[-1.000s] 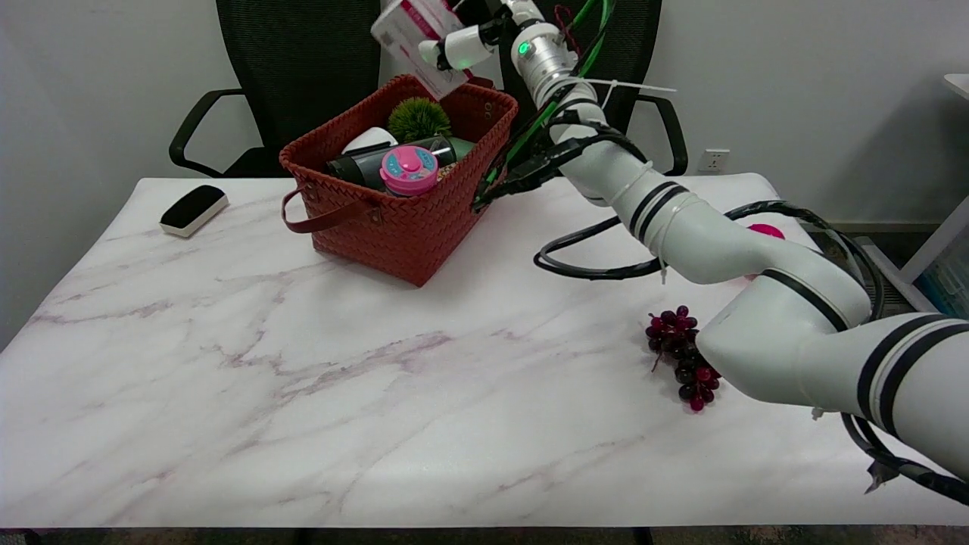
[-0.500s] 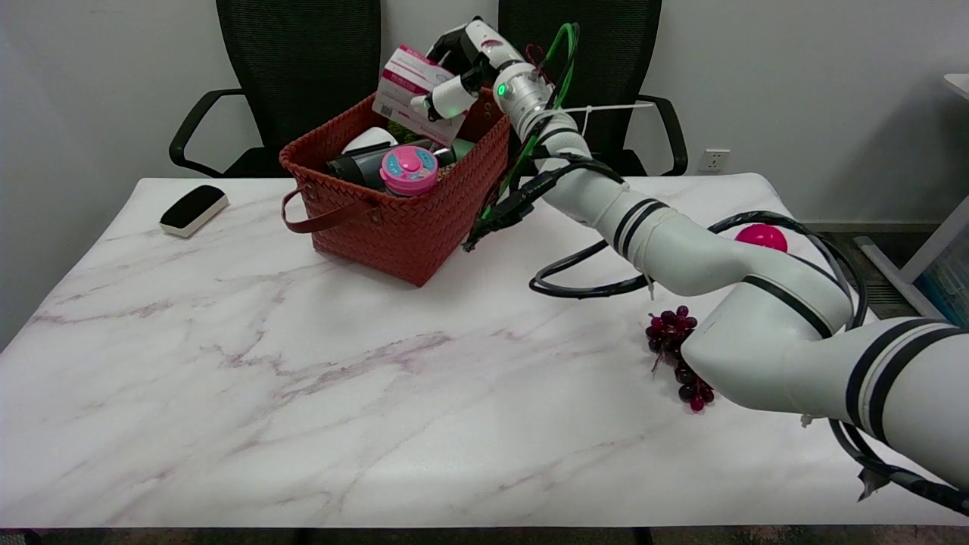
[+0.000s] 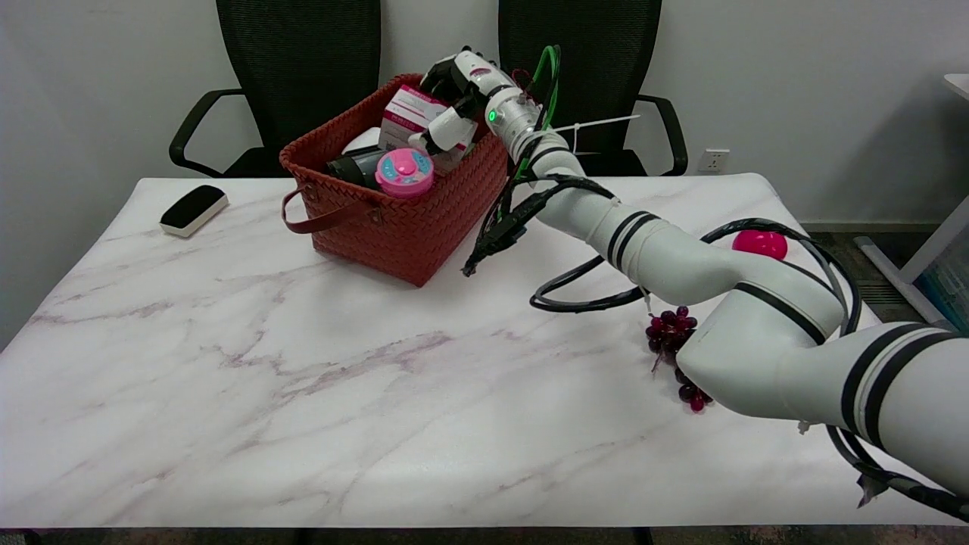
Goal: Place the white paper box into the brown storage basket.
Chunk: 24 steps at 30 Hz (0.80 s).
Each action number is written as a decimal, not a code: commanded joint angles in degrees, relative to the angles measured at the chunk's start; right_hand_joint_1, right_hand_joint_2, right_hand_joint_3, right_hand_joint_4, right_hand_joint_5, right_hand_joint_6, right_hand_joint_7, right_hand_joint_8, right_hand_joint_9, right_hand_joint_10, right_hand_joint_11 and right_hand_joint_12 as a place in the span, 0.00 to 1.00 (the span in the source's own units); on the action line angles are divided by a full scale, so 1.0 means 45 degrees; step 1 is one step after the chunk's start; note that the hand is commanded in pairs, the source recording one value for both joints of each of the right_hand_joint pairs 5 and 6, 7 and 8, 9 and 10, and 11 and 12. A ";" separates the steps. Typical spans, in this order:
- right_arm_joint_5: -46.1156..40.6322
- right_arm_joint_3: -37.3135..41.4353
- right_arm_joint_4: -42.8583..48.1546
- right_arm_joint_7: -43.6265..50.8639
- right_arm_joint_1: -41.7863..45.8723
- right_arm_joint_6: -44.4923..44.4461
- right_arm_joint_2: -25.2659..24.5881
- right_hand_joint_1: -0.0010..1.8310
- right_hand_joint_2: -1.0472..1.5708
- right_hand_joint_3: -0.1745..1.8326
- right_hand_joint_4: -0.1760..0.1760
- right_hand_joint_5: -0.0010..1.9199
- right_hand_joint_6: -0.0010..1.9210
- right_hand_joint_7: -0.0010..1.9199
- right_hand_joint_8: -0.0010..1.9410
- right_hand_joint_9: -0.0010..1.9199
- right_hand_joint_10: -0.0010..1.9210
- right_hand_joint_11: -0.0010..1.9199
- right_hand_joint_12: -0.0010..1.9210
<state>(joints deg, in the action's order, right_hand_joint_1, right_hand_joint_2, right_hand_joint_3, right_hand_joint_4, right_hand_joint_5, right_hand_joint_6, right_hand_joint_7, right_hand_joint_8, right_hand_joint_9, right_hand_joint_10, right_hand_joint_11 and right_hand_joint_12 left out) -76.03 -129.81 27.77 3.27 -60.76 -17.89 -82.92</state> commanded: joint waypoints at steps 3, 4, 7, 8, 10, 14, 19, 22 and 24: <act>0.0635 -0.0220 -0.0023 -0.0007 0.0131 0.0100 -0.0003 0.61 0.36 0.55 0.50 0.17 0.17 0.27 0.27 0.21 0.21 0.19 0.19; 0.0635 -0.0220 0.0001 -0.0007 0.0131 0.0100 0.0015 0.61 0.35 0.54 0.50 0.15 0.15 0.26 0.26 0.20 0.20 0.18 0.18; 0.0635 -0.0220 0.0053 -0.0007 0.0148 0.0072 0.0049 0.60 0.35 0.51 0.50 0.14 0.14 0.25 0.25 0.19 0.19 0.17 0.17; 0.0635 -0.0220 0.0070 -0.0007 0.0148 0.0054 0.0067 0.60 0.35 0.51 0.50 0.13 0.13 0.25 0.25 0.18 0.18 0.17 0.17; 0.0635 -0.0178 0.0179 -0.0007 0.0148 0.0005 0.0116 0.60 0.35 0.51 0.50 0.12 0.12 0.25 0.24 0.18 0.18 0.17 0.17; 0.0635 -0.0096 0.0447 -0.0007 0.0067 -0.0152 0.0273 0.59 0.35 0.52 0.50 0.12 0.12 0.24 0.24 0.18 0.18 0.16 0.16; 0.0635 0.0215 0.1156 -0.0007 0.0006 -0.0514 0.0551 0.59 0.39 0.48 0.50 0.13 0.13 0.26 0.26 0.22 0.22 0.16 0.16; 0.0635 0.0467 0.1878 -0.0007 0.0018 -0.0729 0.0826 0.58 0.41 0.45 0.50 0.15 0.15 0.27 0.27 0.24 0.24 0.17 0.17; 0.0635 0.0600 0.2475 -0.0007 0.0122 -0.1042 0.1098 0.58 0.41 0.44 0.50 0.15 0.15 0.27 0.27 0.25 0.25 0.17 0.17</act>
<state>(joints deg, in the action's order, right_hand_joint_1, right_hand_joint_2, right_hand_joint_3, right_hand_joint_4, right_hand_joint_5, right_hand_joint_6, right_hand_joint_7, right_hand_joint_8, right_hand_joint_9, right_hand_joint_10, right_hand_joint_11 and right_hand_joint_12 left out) -73.57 -130.05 29.79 3.23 -60.30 -18.38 -81.91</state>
